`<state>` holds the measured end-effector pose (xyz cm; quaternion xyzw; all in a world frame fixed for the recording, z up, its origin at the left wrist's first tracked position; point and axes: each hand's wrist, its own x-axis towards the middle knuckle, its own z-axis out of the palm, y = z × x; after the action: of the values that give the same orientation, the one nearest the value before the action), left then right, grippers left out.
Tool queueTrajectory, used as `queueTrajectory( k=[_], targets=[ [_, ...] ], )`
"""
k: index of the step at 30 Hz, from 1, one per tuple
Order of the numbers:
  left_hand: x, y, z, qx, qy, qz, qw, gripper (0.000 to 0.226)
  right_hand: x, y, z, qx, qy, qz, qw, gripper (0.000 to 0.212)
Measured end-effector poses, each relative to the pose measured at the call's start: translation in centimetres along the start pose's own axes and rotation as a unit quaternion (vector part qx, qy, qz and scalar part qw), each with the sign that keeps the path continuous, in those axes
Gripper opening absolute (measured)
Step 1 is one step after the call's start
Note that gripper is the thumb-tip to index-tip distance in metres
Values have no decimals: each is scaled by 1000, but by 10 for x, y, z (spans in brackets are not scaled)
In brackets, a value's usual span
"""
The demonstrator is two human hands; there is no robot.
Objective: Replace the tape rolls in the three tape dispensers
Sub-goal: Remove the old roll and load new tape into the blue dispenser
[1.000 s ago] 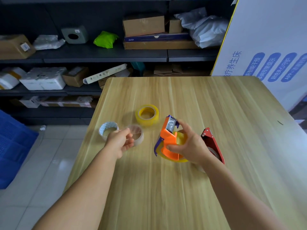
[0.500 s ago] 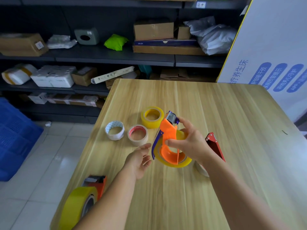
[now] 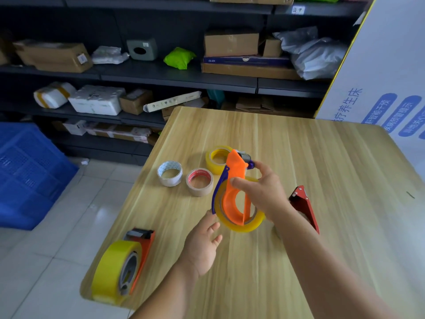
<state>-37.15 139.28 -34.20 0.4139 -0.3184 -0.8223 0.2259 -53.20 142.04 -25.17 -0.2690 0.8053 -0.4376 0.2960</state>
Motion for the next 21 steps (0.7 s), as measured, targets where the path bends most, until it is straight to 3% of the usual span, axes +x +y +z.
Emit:
queueTrajectory(
  k=[2, 4, 6, 8, 14, 21],
  targets=[
    [-10, -6, -4, 91, -66, 58, 992, 42, 0, 0, 4, 9, 0, 12, 1000, 53],
    [-19, -13, -8, 167, -89, 109, 976, 64, -1, 0, 10, 13, -2, 25, 1000, 47],
    [-27, -21, -8, 215, -56, 141, 965, 87, -5, 0, 19, 21, -14, 38, 999, 46],
    [-34, -25, -8, 228, -7, 176, 957, 94, -11, -2, 29, 40, -35, 54, 997, 47],
    [-58, -27, -29, 214, 66, 213, 951, 71, -40, -14, 51, 80, -114, 49, 989, 38],
    [-95, -33, -62, 221, 73, 191, 954, 60, -89, -8, 85, 15, -109, 75, 991, 73]
  ],
)
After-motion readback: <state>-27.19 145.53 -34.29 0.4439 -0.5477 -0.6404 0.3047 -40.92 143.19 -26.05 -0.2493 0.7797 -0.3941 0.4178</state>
